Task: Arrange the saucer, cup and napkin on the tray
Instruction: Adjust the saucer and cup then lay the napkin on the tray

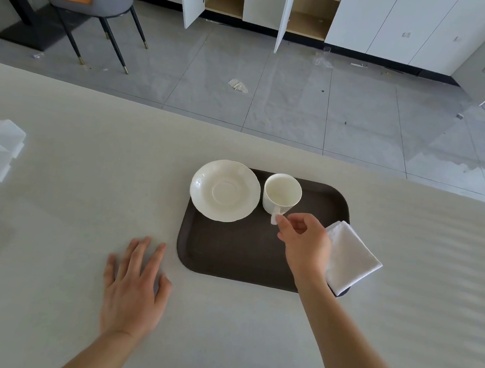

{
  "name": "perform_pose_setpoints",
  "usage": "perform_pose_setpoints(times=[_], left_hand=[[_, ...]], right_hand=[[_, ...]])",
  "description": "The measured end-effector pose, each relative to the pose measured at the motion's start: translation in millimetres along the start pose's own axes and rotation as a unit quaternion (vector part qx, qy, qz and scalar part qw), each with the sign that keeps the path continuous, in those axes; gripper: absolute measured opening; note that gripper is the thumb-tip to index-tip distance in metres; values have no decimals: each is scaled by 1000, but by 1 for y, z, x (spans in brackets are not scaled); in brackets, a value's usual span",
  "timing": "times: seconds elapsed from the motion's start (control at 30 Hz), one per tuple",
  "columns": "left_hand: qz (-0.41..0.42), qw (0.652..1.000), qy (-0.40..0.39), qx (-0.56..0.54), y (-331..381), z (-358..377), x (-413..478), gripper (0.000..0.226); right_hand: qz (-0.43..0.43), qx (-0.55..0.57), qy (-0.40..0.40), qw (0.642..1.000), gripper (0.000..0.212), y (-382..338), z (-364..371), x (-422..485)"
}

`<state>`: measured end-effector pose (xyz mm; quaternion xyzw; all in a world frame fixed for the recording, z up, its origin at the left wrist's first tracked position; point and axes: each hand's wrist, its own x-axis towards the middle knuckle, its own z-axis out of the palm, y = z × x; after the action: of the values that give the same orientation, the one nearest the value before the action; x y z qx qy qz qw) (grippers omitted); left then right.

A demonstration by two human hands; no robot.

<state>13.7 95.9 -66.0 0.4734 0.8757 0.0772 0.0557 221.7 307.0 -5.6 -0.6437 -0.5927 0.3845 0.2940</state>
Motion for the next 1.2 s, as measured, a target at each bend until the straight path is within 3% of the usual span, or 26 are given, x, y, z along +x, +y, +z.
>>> perform_pose_setpoints(times=[0.1, 0.33, 0.53, 0.63, 0.8, 0.97, 1.03, 1.13, 1.2], left_hand=[[3, 1000, 3, -2, 0, 1, 0, 58], [6, 1000, 11, -12, 0, 3, 0, 58], [0, 1000, -2, -13, 4, -3, -1, 59], [-8, 1000, -22, -7, 9, -11, -2, 64], [-30, 999, -26, -36, 31, -25, 6, 60], [53, 989, 55, -128, 87, -33, 10, 49], [129, 977, 63, -161, 118, -35, 9, 37], [241, 955, 13, -172, 160, -32, 4, 29], [265, 949, -33, -170, 185, -27, 3, 35]], right_hand=[[-13, -17, 21, 1000, 11, 12, -26, 2], [-112, -213, 129, 962, 8, 46, -96, 20], [-5, -377, 2, 926, 39, 58, -110, 31], [53, -352, -47, 933, 26, 57, -115, 33], [67, -286, -37, 955, 12, 48, -130, 35], [101, -162, -17, 981, 12, 48, -126, 28], [113, -118, 4, 987, 14, 51, -121, 25], [132, -50, 42, 989, 15, 50, -112, 17], [134, -19, 62, 989, 21, 48, -105, 13]])
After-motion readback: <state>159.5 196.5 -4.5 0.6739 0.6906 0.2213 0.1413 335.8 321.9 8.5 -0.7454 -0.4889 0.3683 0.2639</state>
